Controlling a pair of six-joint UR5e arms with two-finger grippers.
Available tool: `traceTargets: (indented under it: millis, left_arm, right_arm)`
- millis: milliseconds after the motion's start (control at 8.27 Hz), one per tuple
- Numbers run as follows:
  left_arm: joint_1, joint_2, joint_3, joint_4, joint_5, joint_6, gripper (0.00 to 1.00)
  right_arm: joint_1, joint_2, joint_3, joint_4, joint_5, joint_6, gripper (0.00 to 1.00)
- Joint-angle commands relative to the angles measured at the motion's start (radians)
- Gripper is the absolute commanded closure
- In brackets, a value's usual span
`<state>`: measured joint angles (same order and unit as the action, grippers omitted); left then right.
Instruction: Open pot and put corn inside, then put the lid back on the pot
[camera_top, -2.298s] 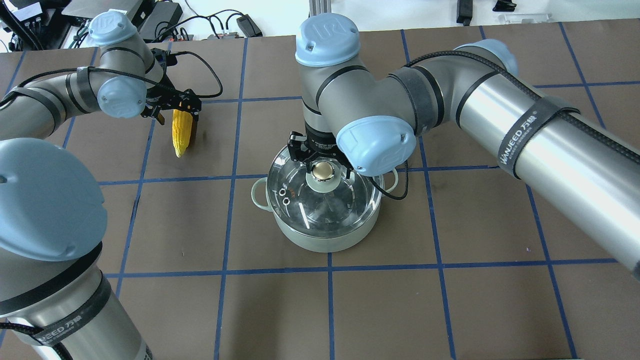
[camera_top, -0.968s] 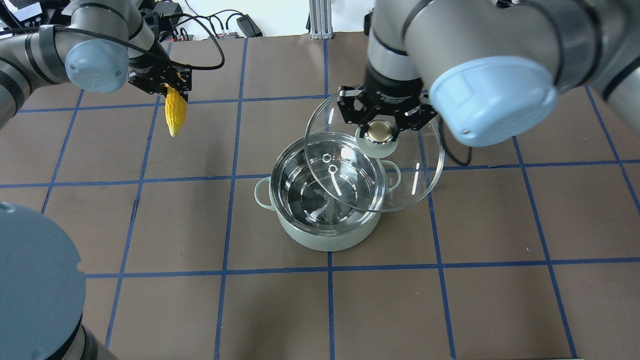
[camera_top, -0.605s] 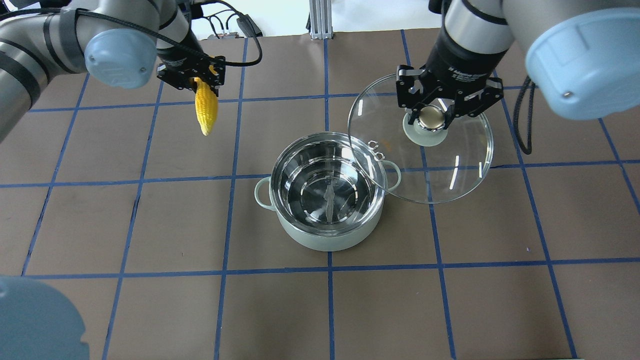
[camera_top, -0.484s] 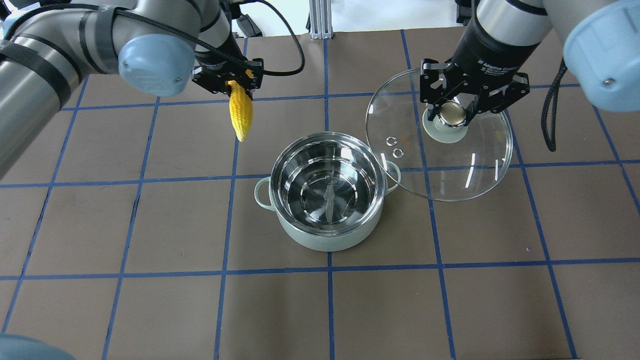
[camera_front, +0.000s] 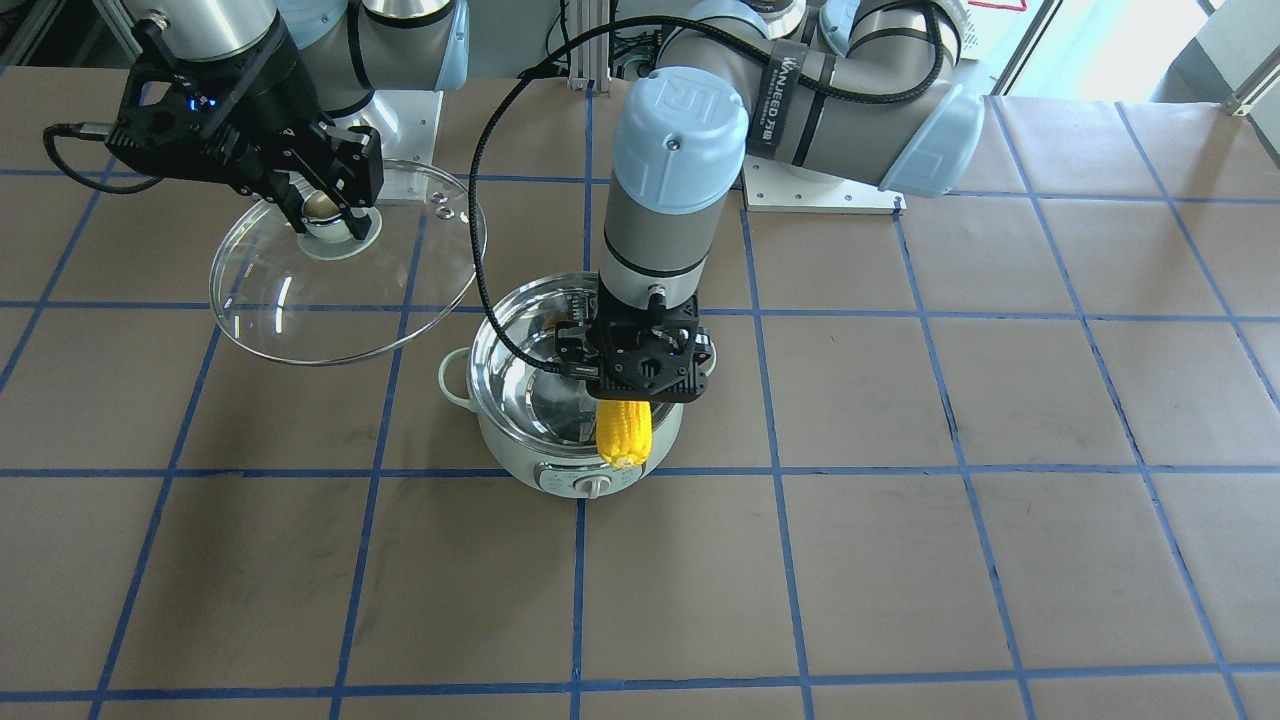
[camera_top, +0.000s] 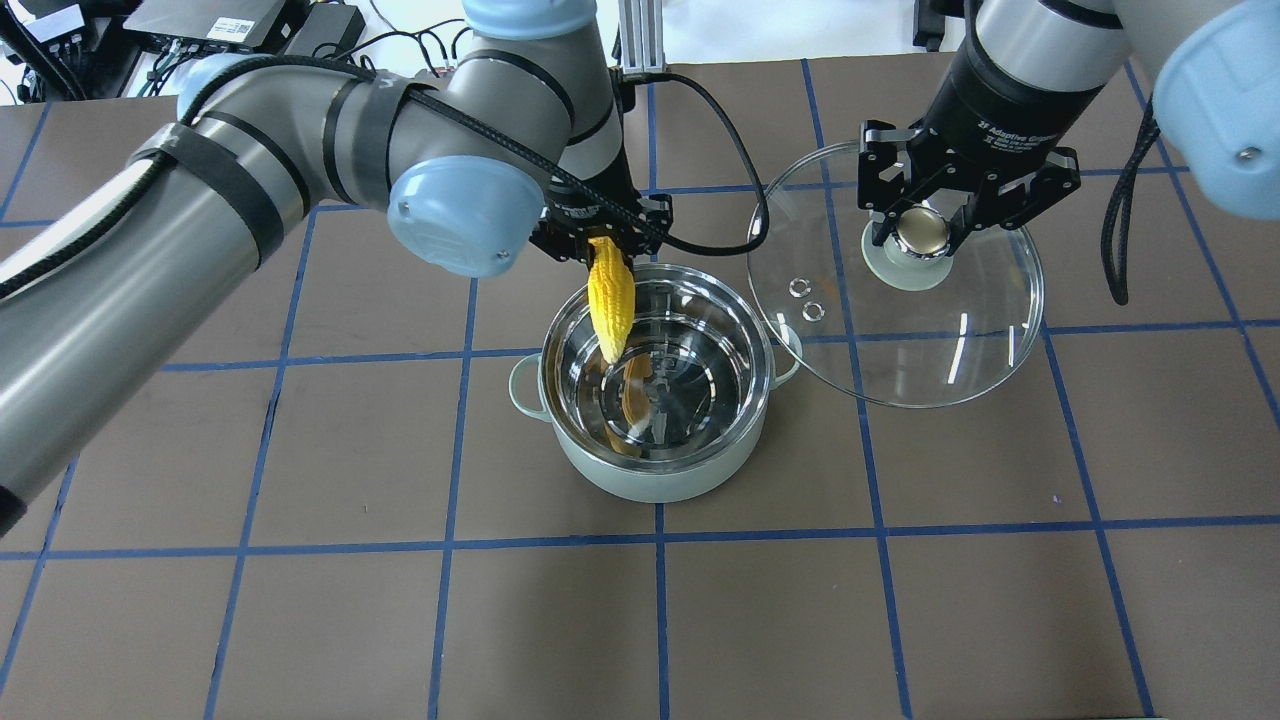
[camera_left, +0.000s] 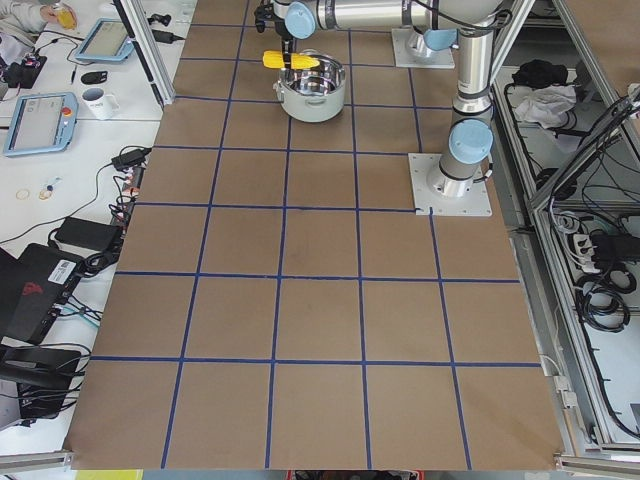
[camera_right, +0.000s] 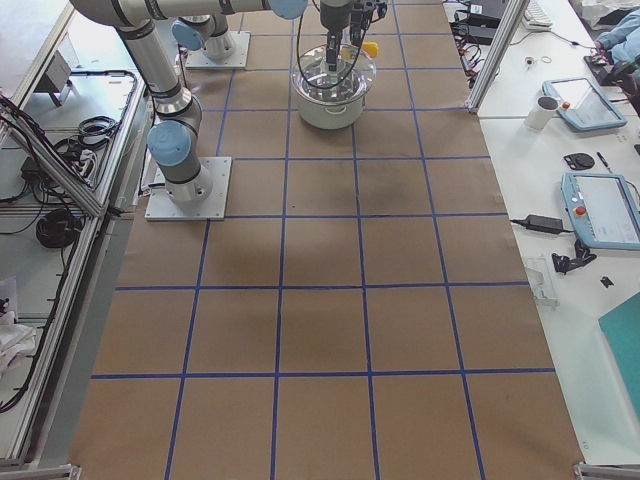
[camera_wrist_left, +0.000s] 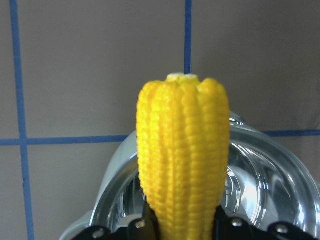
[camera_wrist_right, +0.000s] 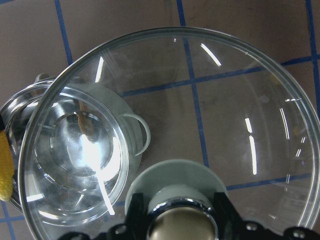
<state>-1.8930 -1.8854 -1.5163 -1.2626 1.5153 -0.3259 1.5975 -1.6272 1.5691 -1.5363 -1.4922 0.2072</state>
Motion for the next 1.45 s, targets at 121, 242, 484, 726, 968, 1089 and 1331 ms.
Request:
traceTargets:
  millis: [121,242,484,726,968,1089,1331]
  left_arm:
    - [-0.046,-0.008,-0.093,0.002,-0.02,-0.021,1.0]
    - [-0.046,-0.015,-0.104,0.008,-0.018,-0.024,1.0]
    - [-0.049,-0.026,-0.105,0.012,-0.02,-0.028,0.43]
    - [-0.049,-0.023,-0.104,0.012,-0.021,-0.077,0.0]
    - [-0.041,-0.001,-0.099,0.006,-0.017,-0.079,0.0]
    - [-0.035,0.009,-0.09,-0.009,-0.011,-0.071,0.0]
    - [0.015,0.041,-0.026,-0.055,-0.003,0.011,0.0]
  right_arm:
    - [-0.005,0.0,-0.001,0.002,-0.043,-0.023,0.73]
    - [-0.005,-0.002,-0.001,0.001,-0.068,-0.058,0.73]
    - [-0.005,-0.005,-0.001,0.002,-0.072,-0.062,0.73]
    - [-0.005,-0.007,0.0,0.008,-0.071,-0.06,0.73]
    - [-0.005,-0.007,0.0,0.01,-0.069,-0.06,0.73]
    - [-0.004,-0.007,0.0,0.01,-0.068,-0.06,0.73]
    - [0.005,-0.005,0.0,0.007,-0.056,-0.046,0.73]
